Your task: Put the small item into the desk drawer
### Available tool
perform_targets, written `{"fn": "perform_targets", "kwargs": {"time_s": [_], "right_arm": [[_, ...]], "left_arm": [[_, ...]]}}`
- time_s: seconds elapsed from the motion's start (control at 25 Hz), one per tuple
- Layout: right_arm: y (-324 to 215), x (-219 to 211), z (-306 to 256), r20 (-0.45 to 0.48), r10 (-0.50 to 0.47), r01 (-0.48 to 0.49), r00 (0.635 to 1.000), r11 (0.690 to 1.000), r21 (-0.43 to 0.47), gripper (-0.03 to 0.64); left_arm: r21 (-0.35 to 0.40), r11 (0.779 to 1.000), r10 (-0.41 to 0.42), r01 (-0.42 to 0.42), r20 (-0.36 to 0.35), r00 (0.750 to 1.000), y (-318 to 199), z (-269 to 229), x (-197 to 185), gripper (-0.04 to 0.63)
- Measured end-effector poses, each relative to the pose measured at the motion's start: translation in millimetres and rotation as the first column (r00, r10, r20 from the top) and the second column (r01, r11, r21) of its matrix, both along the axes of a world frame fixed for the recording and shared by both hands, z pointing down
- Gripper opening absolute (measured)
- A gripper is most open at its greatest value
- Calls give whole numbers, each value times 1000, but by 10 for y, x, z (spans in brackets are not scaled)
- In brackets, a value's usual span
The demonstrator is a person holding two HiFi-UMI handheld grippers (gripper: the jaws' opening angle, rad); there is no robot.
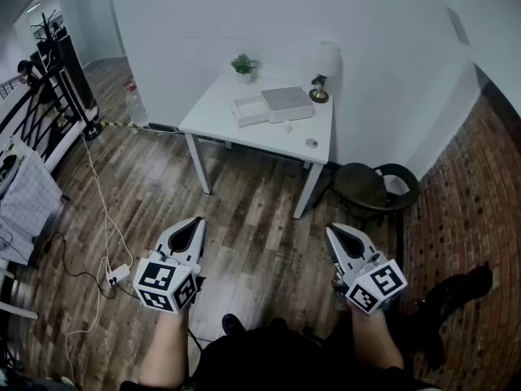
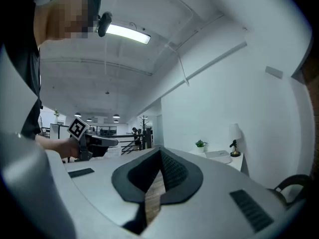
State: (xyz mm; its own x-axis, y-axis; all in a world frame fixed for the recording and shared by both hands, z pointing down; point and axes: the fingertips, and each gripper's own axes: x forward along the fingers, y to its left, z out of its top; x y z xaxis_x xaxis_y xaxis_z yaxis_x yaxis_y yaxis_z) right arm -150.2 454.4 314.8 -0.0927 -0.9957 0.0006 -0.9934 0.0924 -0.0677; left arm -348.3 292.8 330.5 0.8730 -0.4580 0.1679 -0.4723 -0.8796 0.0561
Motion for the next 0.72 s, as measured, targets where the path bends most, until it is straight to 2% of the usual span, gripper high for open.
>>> {"fn": "perform_targets", "kwargs": {"time_s": [0.24,0.72], "right_arm": [[-118,-26,22,8,11,-11,1000,1000,-5,3],[-593,-472,164,5,-17,17,1000,999,-27,3]], "left_arm": [[-20,1000,11,-11,-8,1000,-69,18,-26,9],[22,1000,21,-21,9,1000,-270,174,-249,9]]}}
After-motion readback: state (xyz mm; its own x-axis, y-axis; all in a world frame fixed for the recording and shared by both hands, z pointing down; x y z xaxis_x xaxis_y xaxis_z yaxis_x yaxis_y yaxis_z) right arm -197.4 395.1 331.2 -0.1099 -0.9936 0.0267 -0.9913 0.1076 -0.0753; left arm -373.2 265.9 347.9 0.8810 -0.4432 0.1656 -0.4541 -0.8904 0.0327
